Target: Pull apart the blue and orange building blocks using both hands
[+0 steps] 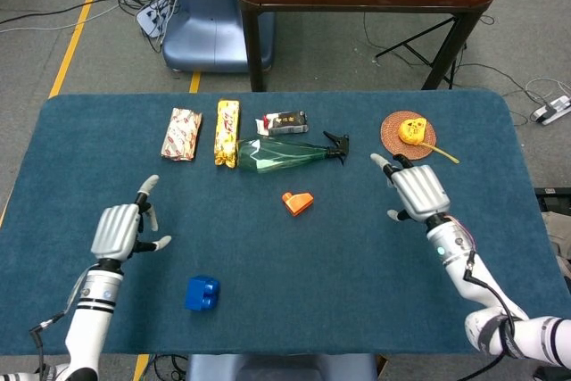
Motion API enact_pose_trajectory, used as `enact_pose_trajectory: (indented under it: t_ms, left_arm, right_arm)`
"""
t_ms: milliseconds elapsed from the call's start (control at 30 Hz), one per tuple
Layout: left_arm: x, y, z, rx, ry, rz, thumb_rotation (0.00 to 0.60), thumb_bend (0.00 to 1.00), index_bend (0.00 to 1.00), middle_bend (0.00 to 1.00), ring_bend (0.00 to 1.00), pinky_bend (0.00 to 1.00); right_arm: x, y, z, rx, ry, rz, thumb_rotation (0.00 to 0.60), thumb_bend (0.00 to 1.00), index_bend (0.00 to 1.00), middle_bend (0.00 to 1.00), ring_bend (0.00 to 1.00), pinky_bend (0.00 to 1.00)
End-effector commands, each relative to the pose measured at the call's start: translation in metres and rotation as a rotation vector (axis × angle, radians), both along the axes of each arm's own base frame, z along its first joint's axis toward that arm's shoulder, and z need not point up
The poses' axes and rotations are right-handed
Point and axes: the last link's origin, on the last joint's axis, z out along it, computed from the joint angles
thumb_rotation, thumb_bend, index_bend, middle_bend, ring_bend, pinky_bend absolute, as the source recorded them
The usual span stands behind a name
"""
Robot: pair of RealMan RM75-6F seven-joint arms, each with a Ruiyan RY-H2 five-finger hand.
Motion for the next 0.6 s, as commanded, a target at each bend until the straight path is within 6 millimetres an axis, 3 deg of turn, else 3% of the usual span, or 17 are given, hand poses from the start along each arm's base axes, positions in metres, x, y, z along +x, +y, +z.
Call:
enact_pose_trajectory:
  t_ms: [33,267,600]
  left_arm:
    - [-0.026,-0.005,0.021,0.063,0.055,0.022,0.600,0.00,0.04,0.42,0.47,0.72]
    - [-0.059,-0.013,0.059,0.130,0.121,-0.026,0.600,0.00,0.04,0.34,0.38,0.57]
    - [-0.088,-0.039,0.082,0.108,0.185,-0.078,0.600,0.00,0.04,0.34,0.36,0.55]
  right_arm:
    - [-0.021,0.019,0.019,-0.062,0.028,-0.023,0.600,0.00,0.16,0.37,0.41,0.44]
    - [-0.059,0.059,0.050,-0.202,0.045,-0.077,0.600,0.00,0.19,0.35,0.40,0.38]
    - [-0.094,0.114,0.083,-0.318,0.043,-0.141,0.600,0.00,0.22,0.35,0.40,0.37]
